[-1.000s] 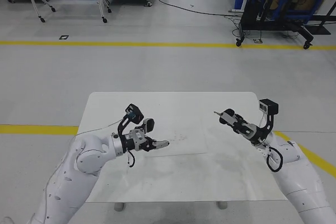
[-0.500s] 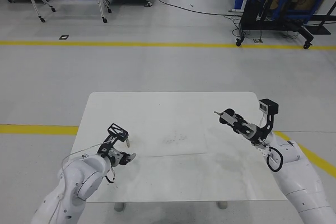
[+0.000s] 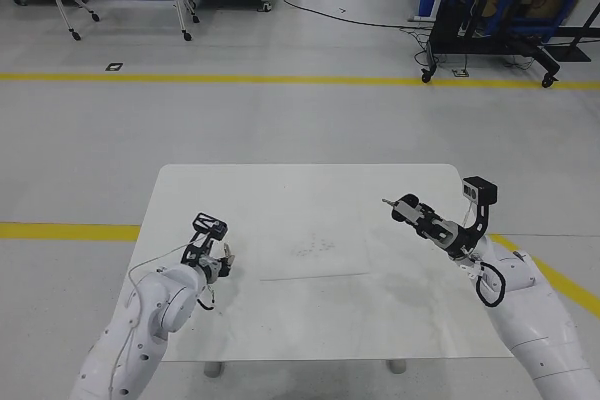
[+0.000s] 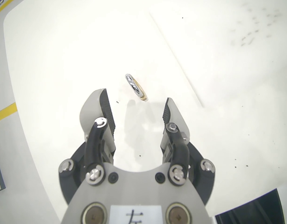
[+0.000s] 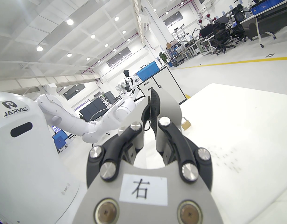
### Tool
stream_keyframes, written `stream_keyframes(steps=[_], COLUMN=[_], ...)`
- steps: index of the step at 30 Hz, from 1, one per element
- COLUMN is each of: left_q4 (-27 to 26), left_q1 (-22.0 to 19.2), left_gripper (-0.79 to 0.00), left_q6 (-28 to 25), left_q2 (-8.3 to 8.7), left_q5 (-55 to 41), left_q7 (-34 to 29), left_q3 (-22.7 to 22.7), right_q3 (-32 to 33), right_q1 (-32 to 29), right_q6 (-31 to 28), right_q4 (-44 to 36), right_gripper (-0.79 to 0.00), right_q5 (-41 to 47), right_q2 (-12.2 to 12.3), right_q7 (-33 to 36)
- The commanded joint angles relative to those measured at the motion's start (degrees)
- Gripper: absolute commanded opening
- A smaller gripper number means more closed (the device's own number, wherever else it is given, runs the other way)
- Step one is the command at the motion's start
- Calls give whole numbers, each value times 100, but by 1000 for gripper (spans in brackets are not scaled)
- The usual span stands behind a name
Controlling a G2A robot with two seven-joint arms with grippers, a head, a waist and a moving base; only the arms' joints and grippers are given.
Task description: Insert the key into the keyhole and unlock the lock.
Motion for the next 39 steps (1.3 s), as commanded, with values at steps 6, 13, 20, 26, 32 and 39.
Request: stream_keyframes(steps=[6, 13, 20, 26, 32, 39], left_q4=[458, 676, 808, 851, 890, 914], left_q1=[-385, -563, -681, -746, -805, -829], left_gripper=[-413, -465, -499, -606, -785, -785], left_q6=[61, 42, 8, 10, -20, -84], left_q2=[-83, -135, -179, -204, -228, -243], left_q5=[-49, -67, -44, 5, 8, 49], left_q7=[3, -3, -2, -25, -56, -92], left_q3=[232, 360, 470, 503, 530, 527], right_q3=[0, 0, 0, 0, 0, 0], right_q1=[0, 0, 0, 0, 0, 0], right_q6=[0, 0, 0, 0, 0, 0], right_q4=[0, 0, 0, 0, 0, 0], right_gripper=[-785, -785, -785, -785, -785, -785], right_q5=[0, 0, 0, 0, 0, 0], right_q2=[0, 0, 0, 0, 0, 0], right_q7=[0, 0, 0, 0, 0, 0])
